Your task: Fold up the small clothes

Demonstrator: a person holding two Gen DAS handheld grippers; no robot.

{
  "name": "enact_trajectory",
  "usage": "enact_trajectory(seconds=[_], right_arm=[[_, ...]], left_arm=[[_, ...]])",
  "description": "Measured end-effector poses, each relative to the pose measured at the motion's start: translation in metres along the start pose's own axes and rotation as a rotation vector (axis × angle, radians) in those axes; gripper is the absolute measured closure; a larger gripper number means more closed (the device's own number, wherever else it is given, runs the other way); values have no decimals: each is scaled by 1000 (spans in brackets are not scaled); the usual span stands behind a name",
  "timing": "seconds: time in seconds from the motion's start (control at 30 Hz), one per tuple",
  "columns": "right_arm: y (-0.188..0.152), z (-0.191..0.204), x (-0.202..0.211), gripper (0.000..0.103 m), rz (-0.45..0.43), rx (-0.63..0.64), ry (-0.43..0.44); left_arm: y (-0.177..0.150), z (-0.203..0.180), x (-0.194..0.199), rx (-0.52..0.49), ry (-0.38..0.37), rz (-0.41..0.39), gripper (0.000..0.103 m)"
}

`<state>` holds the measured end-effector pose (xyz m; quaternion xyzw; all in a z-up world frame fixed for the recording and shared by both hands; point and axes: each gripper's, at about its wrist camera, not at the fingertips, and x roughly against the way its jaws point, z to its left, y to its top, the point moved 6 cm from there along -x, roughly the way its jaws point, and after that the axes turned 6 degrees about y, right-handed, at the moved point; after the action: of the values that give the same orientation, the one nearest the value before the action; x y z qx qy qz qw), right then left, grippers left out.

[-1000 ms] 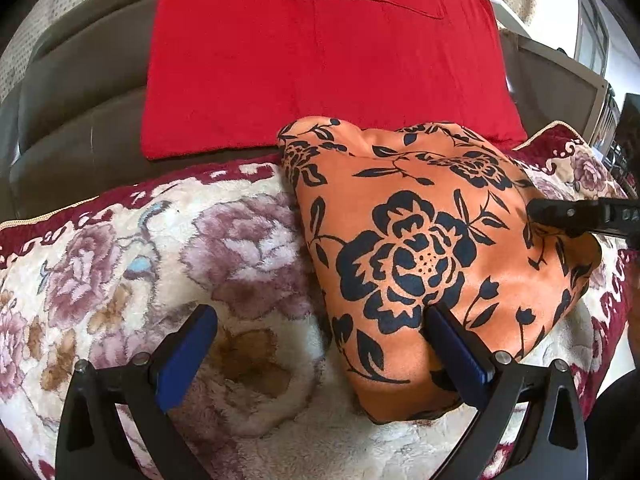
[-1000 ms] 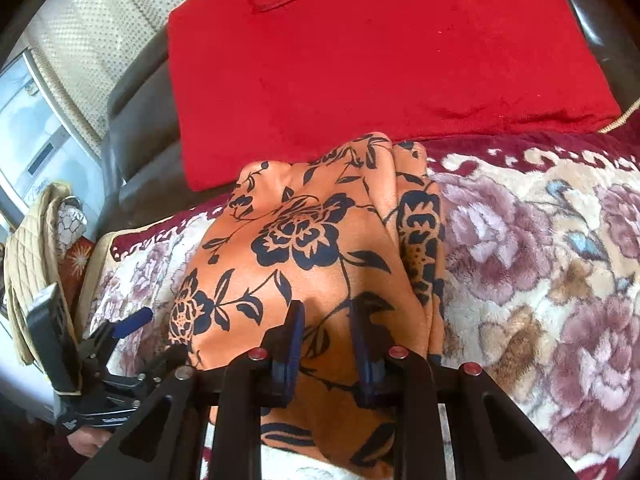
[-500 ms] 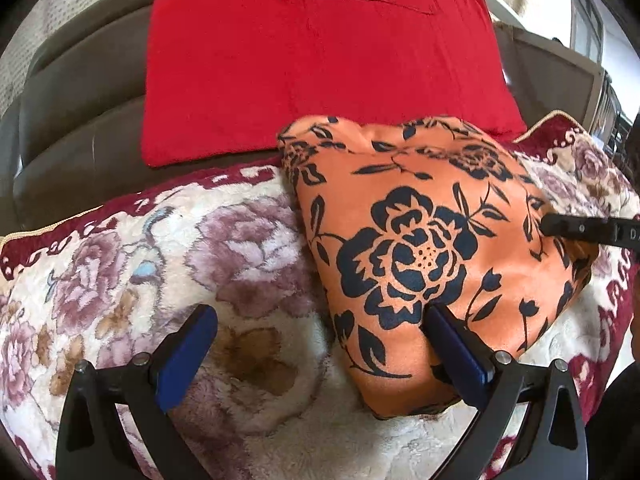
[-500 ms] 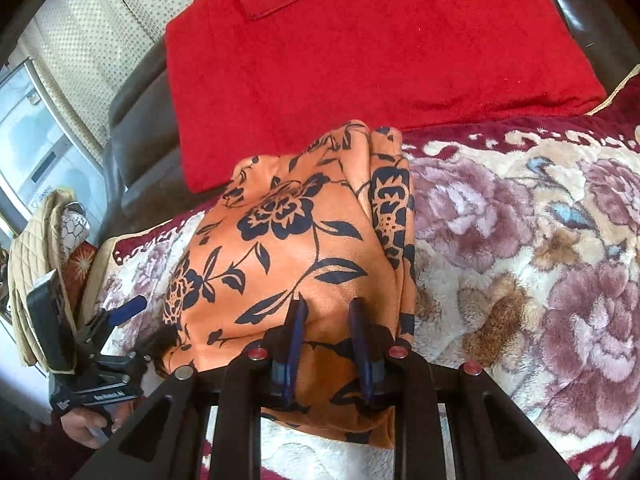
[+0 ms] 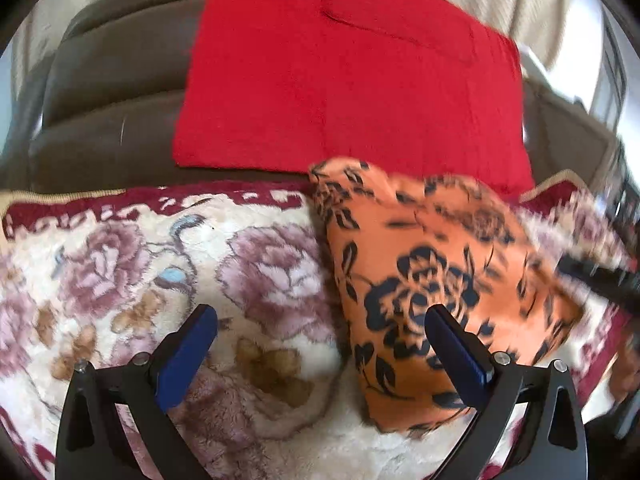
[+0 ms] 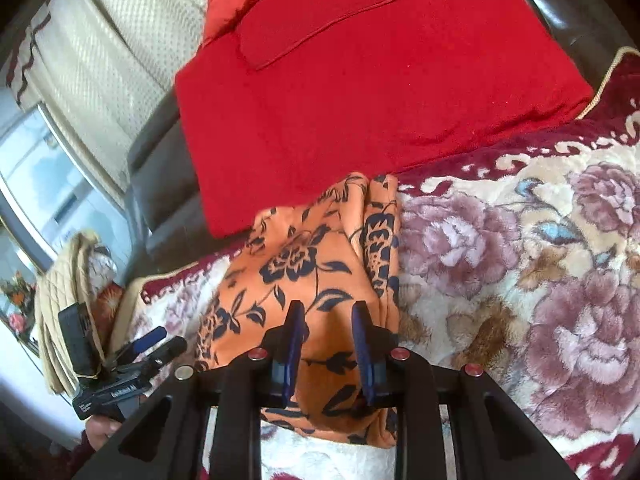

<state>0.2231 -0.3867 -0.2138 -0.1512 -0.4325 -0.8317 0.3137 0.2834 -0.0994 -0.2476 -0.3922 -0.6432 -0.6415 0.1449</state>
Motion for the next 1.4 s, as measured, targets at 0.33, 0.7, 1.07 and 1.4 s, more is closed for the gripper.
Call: enact_trajectory(seconds=[0.33, 0.7, 1.07, 1.4], right_arm=[[-7, -5, -13, 74, 60, 8, -39], [32, 15, -34, 74, -5, 12, -2], [25, -8, -72, 75, 80, -58, 11], [18, 1, -46, 75, 72, -25, 34]], left_arm=[[-11, -8, -24, -88, 103, 62, 0], [-8, -16, -18, -176, 167, 1, 0], [-7, -17, -18, -189, 168, -8, 0], [-7, -16, -17, -197, 171, -16, 0]])
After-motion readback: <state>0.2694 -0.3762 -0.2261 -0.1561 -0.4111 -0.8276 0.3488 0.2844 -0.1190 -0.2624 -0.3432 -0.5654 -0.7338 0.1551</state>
